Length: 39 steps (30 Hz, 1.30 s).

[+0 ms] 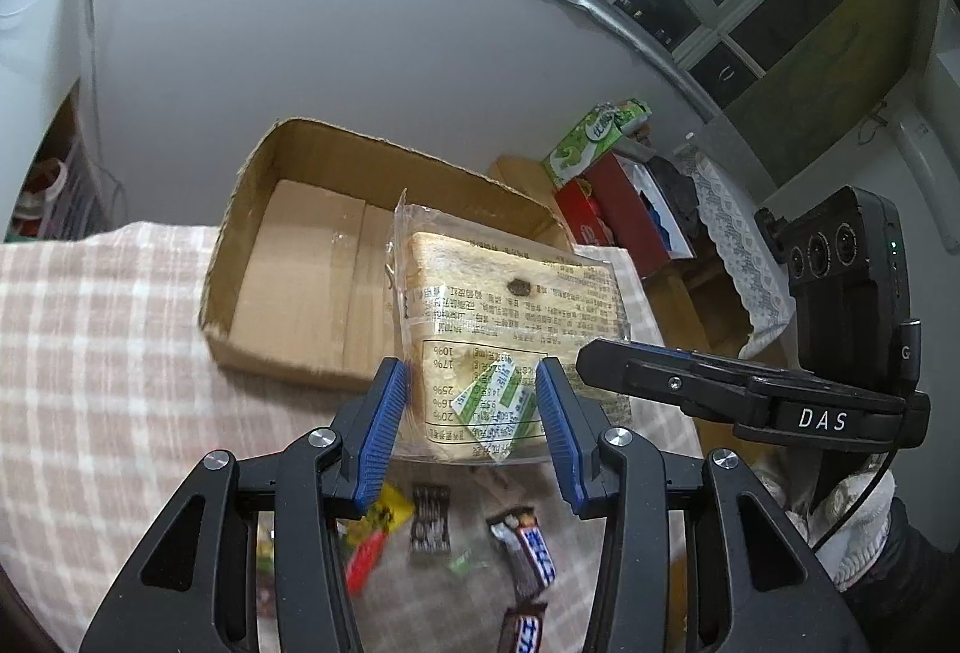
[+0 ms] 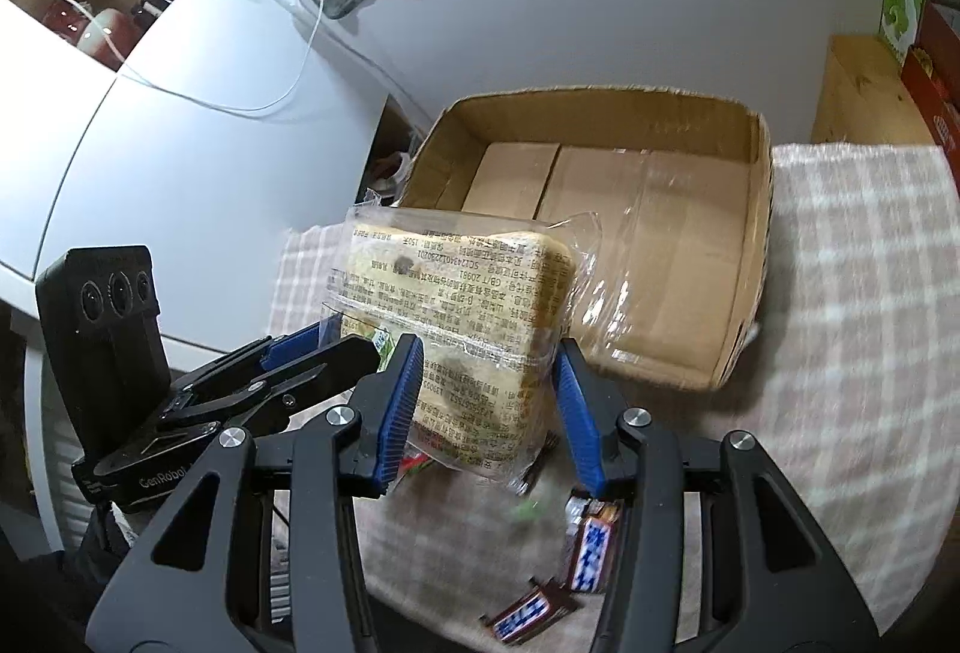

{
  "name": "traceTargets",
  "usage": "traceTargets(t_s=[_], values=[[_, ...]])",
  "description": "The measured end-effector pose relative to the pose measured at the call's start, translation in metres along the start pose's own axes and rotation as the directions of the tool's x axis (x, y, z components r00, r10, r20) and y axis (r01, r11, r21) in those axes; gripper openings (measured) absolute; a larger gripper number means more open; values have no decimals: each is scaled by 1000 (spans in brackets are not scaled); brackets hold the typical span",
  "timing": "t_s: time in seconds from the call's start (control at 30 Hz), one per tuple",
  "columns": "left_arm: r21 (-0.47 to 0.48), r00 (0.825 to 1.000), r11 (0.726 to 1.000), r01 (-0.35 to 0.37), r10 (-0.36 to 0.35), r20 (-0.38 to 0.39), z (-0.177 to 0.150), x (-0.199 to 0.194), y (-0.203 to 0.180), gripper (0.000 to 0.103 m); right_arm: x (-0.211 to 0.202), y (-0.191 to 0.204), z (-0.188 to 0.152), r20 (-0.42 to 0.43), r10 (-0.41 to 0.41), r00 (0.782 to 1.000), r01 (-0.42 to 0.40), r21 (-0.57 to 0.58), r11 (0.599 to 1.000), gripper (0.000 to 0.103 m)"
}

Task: Organize snacks
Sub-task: 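Lift the bread loaf with both grippers and carry it into the cardboard box, then open both grippers to release the bread in the box and withdraw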

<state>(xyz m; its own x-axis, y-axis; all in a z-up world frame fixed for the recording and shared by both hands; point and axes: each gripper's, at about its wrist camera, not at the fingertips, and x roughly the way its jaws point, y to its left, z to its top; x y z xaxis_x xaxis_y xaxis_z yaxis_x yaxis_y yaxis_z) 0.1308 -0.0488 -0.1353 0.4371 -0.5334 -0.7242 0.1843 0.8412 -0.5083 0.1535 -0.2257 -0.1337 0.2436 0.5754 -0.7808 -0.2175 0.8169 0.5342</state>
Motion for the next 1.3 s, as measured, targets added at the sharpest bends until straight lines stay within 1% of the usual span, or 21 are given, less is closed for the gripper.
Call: traceTargets(t_s=[0.33,0.4,0.43,0.5,0.57,0.87,0.93,0.97,1.0,1.03,1.1,1.2,1.23,1.3], values=[[3,999,1000,-31,31,-29,19,27,4,42,22,-19,24,-22,-47,999,47,-6,999,48],[6,999,999,-44,44,-29,23,31,5,42,26,-20,28,-23,-56,998,56,-16,998,48],[8,998,998,-62,62,-33,24,34,6,43,28,-21,29,-26,-59,998,58,-20,998,48],[11,995,996,-88,89,-39,26,38,9,42,37,-25,31,-55,-84,995,83,-21,996,48],[13,994,995,-99,100,-39,28,39,12,42,43,-28,31,-67,-119,991,118,-16,993,49],[12,995,995,-100,100,-25,27,26,20,42,39,-30,28,-53,-159,986,157,-43,987,50],[20,994,994,-110,110,-21,25,22,20,42,38,-28,28,-46,-168,985,165,-53,985,50],[21,993,993,-114,114,-19,26,21,20,42,37,-27,28,-42,-176,984,173,-59,983,51],[21,993,993,-118,118,-13,25,17,21,42,35,-25,27,-34,-192,981,189,-69,979,56],[19,993,992,-121,121,-10,25,14,22,42,33,-24,26,-24,-200,980,198,-75,977,64],[17,991,991,-131,131,-3,23,9,23,43,29,-21,24,-3,-216,976,215,-88,973,69],[25,990,989,-144,144,8,19,0,25,43,24,-16,19,7,-244,970,243,-109,964,69],[30,989,988,-150,150,11,17,-5,26,45,22,-14,17,12,-250,968,250,-117,961,69],[38,987,987,-158,158,16,13,-12,26,45,18,-10,11,19,-254,967,254,-128,959,70]])
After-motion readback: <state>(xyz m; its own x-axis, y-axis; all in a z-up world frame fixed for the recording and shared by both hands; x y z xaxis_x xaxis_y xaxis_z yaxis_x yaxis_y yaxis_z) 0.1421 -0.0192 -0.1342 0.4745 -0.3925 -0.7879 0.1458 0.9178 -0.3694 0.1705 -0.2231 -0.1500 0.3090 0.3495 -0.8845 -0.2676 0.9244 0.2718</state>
